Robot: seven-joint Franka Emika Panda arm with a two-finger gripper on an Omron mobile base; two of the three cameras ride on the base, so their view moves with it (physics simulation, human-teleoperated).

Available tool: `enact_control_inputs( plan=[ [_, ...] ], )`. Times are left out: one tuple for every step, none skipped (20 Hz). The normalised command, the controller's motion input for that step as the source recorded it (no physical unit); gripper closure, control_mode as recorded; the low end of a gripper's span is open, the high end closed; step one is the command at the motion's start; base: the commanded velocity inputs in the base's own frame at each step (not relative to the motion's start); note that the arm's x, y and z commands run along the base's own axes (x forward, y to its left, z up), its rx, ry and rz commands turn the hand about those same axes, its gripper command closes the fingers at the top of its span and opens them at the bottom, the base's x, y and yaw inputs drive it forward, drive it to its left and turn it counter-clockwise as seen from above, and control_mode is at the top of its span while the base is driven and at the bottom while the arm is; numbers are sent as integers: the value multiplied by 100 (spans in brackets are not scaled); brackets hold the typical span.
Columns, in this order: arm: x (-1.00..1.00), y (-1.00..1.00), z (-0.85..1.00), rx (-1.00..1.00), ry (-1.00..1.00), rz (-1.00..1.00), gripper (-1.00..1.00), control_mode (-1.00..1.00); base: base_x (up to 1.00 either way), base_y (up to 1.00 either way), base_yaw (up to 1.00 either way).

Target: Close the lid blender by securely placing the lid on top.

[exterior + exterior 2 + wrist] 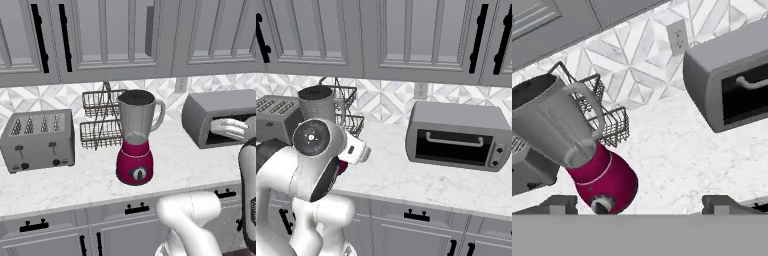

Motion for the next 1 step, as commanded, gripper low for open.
enact_control_inputs(
  plan=[
    [-100,-31,25,15,-100,1,-100,-100,0,0,0]
  ],
)
